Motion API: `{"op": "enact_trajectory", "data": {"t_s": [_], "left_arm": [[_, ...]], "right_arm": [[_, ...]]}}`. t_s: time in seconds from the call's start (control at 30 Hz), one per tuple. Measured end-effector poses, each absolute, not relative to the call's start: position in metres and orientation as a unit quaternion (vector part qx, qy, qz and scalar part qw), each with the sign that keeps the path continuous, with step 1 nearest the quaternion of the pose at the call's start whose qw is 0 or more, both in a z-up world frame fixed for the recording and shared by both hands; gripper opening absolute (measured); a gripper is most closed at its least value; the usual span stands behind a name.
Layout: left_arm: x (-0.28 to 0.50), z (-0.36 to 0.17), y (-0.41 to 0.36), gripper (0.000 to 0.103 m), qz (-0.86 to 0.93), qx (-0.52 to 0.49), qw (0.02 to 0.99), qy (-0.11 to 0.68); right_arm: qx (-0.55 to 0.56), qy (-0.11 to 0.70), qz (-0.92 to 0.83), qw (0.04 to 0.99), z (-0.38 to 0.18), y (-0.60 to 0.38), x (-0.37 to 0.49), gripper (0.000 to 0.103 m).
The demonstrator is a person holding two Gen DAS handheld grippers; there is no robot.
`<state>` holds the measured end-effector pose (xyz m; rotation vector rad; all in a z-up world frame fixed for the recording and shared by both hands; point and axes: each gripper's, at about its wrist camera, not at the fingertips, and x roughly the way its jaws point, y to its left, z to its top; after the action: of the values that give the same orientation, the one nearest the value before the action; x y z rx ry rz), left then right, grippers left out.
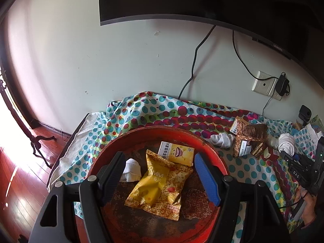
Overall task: Organize objects
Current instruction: 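Carry the rolled white towel in the right gripper over the red tray, then open the right gripper to drop the white towel into the tray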
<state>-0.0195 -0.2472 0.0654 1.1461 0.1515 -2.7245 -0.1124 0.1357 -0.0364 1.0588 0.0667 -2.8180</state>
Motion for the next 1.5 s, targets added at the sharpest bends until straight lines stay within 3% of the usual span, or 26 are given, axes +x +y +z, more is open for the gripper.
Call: {"op": "enact_trajectory", "data": {"t_s": [0.2, 0.47, 0.87, 1.5], "left_arm": [[-0.013, 0.069, -0.261, 0.073, -0.918, 0.379, 0.098, 0.069], [-0.01, 0.068, -0.274, 0.073, -0.916, 0.379, 0.101, 0.087], [-0.007, 0.066, -0.287, 0.073, -0.913, 0.38, 0.097, 0.109], [-0.01, 0.059, -0.287, 0.073, -0.909, 0.391, 0.095, 0.109]], "right_arm": [[0.345, 0.058, -0.922, 0.163, -0.018, 0.04, -0.105, 0.034], [0.378, 0.093, -0.885, 0.255, -0.039, -0.067, -0.104, 0.034], [0.432, 0.112, -0.855, 0.265, -0.082, -0.109, -0.108, 0.035], [0.443, 0.13, -0.832, 0.308, -0.102, -0.166, -0.102, 0.036]]}}
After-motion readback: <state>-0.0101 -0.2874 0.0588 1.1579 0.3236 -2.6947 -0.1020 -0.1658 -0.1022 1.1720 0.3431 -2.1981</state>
